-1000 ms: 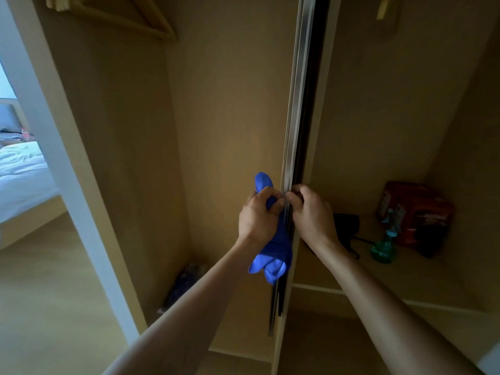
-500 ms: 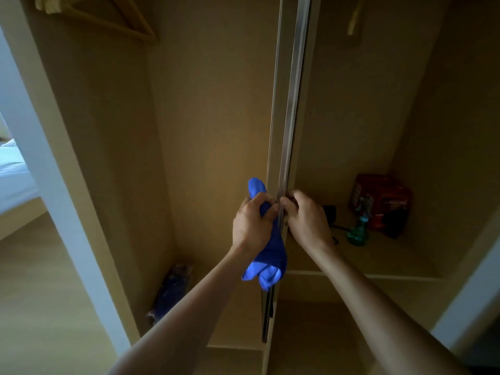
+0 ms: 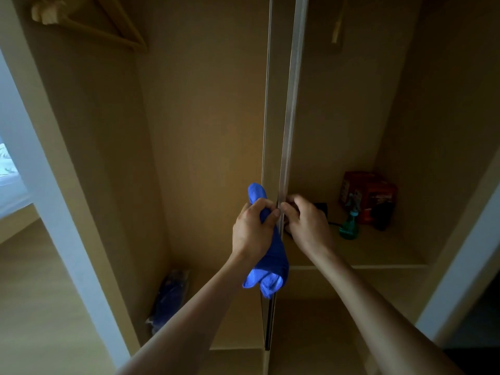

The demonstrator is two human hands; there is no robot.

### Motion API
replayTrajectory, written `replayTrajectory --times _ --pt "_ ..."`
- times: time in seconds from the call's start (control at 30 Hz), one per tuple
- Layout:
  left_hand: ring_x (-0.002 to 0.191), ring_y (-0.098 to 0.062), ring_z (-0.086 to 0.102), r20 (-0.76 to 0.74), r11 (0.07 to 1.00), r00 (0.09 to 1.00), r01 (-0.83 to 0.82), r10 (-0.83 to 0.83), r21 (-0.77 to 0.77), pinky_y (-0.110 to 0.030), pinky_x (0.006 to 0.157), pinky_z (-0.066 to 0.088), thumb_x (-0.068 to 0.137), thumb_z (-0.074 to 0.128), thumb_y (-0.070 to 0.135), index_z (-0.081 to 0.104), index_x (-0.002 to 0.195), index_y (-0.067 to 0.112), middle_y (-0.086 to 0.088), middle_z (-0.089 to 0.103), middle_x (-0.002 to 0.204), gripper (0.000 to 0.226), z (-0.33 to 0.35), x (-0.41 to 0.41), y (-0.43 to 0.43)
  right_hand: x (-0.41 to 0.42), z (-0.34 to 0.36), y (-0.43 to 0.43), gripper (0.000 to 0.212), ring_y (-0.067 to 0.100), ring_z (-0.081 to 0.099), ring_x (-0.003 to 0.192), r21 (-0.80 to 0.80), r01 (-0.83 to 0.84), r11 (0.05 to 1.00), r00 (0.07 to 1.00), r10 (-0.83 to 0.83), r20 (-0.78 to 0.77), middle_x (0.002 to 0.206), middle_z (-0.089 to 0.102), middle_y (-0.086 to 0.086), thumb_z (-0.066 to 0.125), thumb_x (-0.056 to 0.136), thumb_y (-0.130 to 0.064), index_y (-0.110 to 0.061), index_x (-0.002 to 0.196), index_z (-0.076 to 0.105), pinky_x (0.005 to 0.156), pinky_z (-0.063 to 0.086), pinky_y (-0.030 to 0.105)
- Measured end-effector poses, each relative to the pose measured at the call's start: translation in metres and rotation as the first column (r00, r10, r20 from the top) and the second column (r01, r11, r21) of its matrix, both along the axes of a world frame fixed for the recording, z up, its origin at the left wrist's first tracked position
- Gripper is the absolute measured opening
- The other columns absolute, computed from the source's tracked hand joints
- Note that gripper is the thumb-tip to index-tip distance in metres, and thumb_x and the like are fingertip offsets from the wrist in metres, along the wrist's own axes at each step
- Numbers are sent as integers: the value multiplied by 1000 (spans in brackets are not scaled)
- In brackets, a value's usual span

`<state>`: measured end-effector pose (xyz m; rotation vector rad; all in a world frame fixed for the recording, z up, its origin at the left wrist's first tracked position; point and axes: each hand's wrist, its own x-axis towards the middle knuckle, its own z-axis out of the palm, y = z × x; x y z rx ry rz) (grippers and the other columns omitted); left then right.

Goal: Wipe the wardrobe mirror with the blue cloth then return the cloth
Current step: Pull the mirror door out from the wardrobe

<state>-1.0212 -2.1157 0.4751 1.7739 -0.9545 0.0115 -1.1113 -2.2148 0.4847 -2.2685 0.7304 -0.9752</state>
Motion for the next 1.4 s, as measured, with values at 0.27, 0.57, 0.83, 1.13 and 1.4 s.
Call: replayTrajectory --times 0.27,0.57,0.83,1.13,1.4 --pt "84 -6 58 4 1000 1000 29 -28 -12 -16 68 40 99 62 33 65 94 29 6 60 92 7 -1 -11 14 -14 1 13 32 17 67 98 -6 -7 1000 1000 7 -6 109 71 1 48 104 -35 -15 125 62 76 52 29" --pt "82 -3 56 4 999 999 39 -39 -16 -12 65 36 98 62 34 65 93 31 10 58 90 6 -3 -24 27 -32 0 28 36 18 69 94 -1 -13 1000 1000 13 -9 112 70 3 46 104 -38 -14 129 59 80 59 41" --pt "83 -5 58 17 999 999 45 -44 -27 -17 67 39 97 63 32 65 92 31 8 61 91 5 -5 -37 33 -45 -1 31 36 15 68 95 -14 -31 999 999 31 -21 109 71 1 46 104 -38 -16 128 60 72 50 24" --pt "82 -4 58 14 999 1000 18 -18 -37 -17 68 41 98 61 37 65 92 35 10 61 88 8 -6 -46 28 -55 -1 21 38 10 66 101 -5 -97 995 995 97 -2 113 69 -5 47 103 -42 -20 131 59 79 54 25" --pt "84 0 58 9 996 1000 -16 17 -86 -11 64 41 99 60 41 68 99 33 11 60 87 11 -11 -68 5 -71 0 -5 23 -6 63 90 17 -152 988 988 151 40 95 68 -19 53 100 -46 -30 113 63 70 51 13"
